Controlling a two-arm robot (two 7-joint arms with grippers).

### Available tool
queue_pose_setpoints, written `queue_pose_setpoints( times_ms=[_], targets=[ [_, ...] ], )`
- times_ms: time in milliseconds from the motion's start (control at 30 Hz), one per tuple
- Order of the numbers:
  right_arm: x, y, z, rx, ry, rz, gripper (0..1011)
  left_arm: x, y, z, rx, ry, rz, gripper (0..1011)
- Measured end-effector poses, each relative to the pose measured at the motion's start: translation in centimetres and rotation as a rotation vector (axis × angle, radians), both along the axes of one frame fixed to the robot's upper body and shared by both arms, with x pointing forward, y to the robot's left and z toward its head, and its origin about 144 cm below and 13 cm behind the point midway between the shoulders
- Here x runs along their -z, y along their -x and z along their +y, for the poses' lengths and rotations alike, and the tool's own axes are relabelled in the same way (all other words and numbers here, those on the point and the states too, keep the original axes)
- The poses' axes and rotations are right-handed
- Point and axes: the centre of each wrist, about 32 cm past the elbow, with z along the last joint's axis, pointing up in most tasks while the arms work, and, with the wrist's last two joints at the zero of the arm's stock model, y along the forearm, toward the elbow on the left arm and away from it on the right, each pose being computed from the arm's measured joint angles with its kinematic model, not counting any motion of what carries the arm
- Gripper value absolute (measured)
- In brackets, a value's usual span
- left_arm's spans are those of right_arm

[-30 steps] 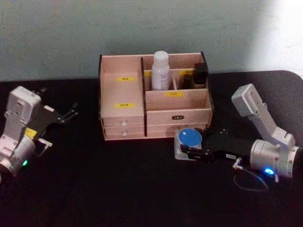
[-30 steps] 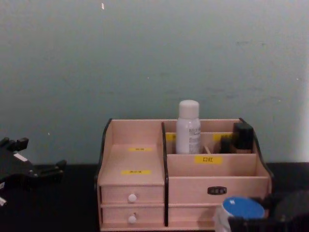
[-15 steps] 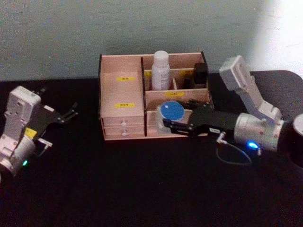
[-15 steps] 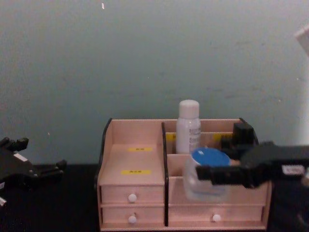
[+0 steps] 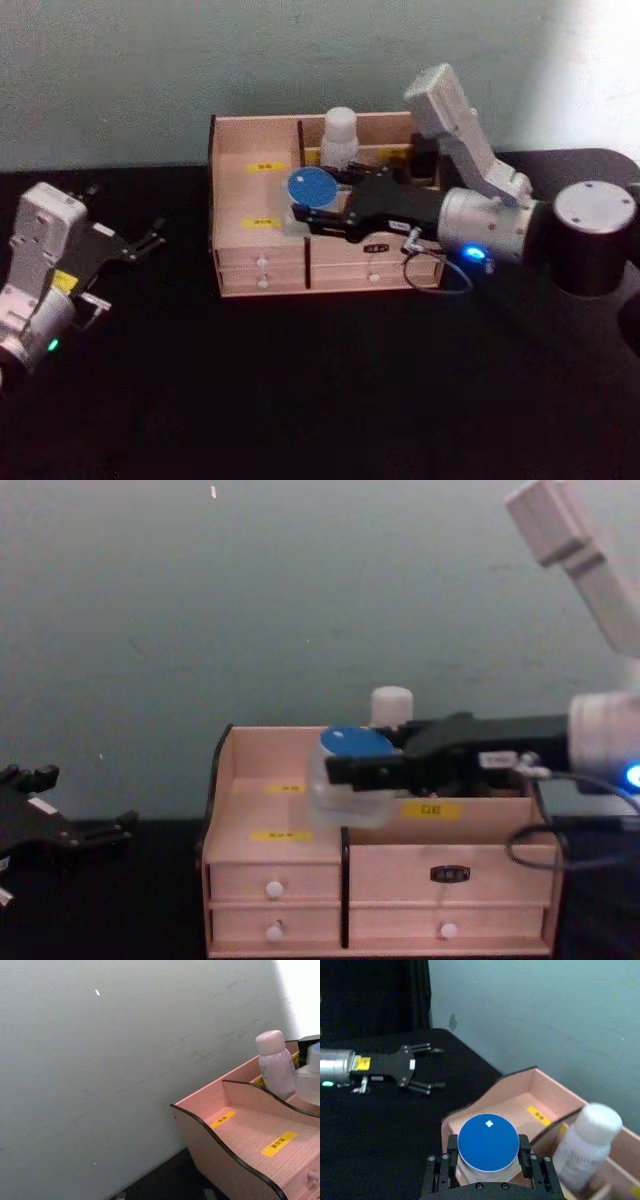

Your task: Pick up the facial cleanser and watermelon frost from the table and place them into the tiered storage box.

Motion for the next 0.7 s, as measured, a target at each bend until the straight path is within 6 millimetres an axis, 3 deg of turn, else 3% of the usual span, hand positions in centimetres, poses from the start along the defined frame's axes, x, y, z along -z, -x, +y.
queue_pose_setpoints(
  times_ms=[700],
  targets=[
    [0.0,-5.4,4.7,0.004,0.041,0.025,711,0.0,0.0,0.0,0.000,0.000,0.000,1001]
  ],
)
